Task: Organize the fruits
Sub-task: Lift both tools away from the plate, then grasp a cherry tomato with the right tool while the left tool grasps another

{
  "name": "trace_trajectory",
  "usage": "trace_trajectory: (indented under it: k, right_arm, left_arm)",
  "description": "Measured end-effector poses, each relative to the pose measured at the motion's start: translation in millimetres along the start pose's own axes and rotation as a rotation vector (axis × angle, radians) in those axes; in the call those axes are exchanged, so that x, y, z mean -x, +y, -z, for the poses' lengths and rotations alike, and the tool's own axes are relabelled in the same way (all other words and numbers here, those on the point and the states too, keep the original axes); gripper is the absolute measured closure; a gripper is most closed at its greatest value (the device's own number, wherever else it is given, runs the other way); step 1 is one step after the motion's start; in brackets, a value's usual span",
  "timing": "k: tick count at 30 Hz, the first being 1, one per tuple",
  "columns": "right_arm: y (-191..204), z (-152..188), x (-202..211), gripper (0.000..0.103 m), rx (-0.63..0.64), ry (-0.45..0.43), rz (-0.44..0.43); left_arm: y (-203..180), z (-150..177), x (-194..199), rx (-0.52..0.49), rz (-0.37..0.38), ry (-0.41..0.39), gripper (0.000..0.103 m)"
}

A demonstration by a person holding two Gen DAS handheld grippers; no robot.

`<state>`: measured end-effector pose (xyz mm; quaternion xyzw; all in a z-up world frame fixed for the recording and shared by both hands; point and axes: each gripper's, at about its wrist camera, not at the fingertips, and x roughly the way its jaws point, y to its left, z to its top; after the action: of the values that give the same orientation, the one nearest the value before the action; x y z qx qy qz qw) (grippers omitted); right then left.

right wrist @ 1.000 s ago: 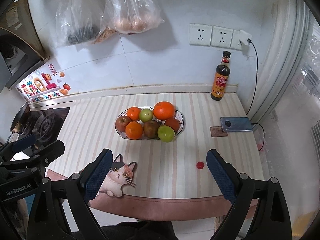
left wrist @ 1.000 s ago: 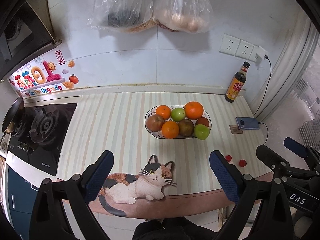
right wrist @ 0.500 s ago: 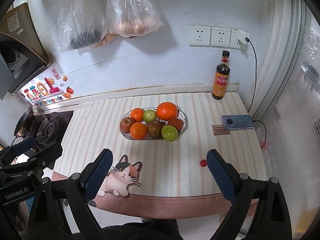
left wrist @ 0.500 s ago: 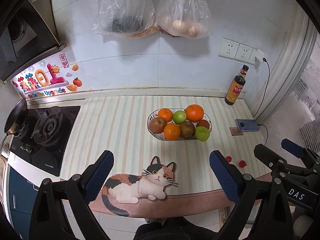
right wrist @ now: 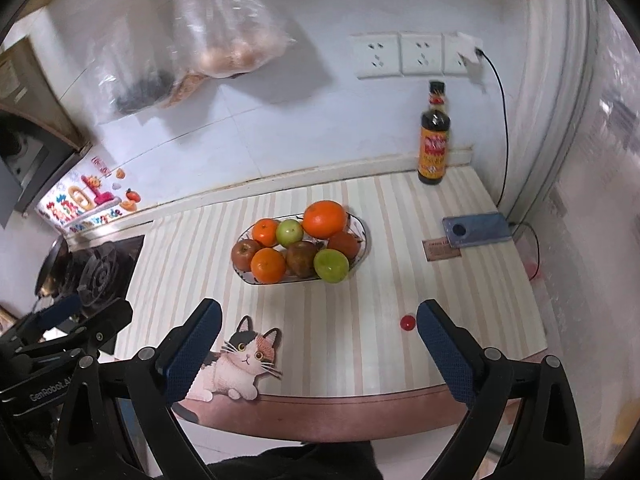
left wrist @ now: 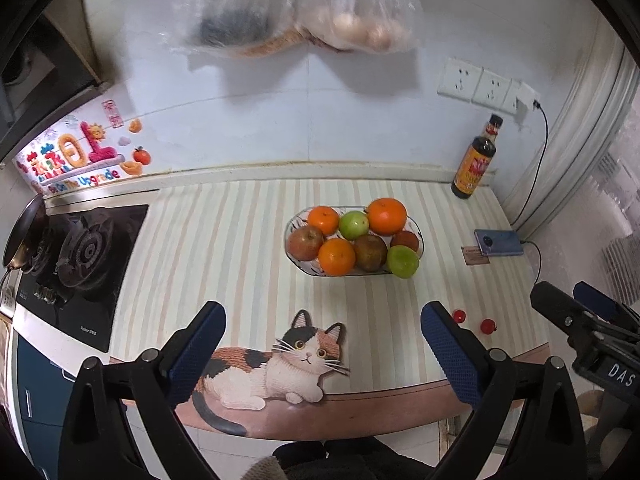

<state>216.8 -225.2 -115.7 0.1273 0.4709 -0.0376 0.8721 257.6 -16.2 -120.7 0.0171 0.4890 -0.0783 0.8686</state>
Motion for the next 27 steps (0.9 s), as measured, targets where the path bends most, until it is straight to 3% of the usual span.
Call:
trace_trajectory:
  k: [5, 9, 12, 16, 19, 24, 27]
  right_arm:
    - [-64.7, 7.9, -39.0, 0.003, -0.121, 0.057, 0.051]
    - [-126.3, 26.4, -84.1, 0.003, -0.220, 0.126, 0.101]
    - [-167.9, 47.5, -123.5, 0.008, -0.307, 0.195, 0.085]
    - [-209.5, 71.5, -169.3, 0.039, -0.447, 0.257, 0.019]
    - [-224.4, 80.5, -194.8, 0.050, -0.467, 0.262, 0.021]
    - [-230.2, 84.4, -226.9, 0.054, -0.437, 0.290, 0.039]
    - [-226.8, 83.1, -241.4, 0.067, -0.381, 0.311, 0.070]
  left_arm:
    - [-33.8, -4.4, -40.1, -0.082, -0.020, 0.039, 0.003]
    - [-75.0, -2.5, -91.1, -0.172, -0.017, 0.129, 0.003]
    - [-106.7, 0.1, -126.4, -0.236, -0.002, 0.197, 0.003]
    - [-146.6, 5.4, -171.8, -0.329, -0.008, 0.267, 0.003]
    - [-171.9, 9.6, -203.1, -0.388, -0.024, 0.313, 0.003]
    - [-197.9, 17.1, -242.4, -0.446, -0.032, 0.382, 0.003]
    - [-207.6, 20.3, -258.2, -0.467, -0.027, 0.410, 0.003]
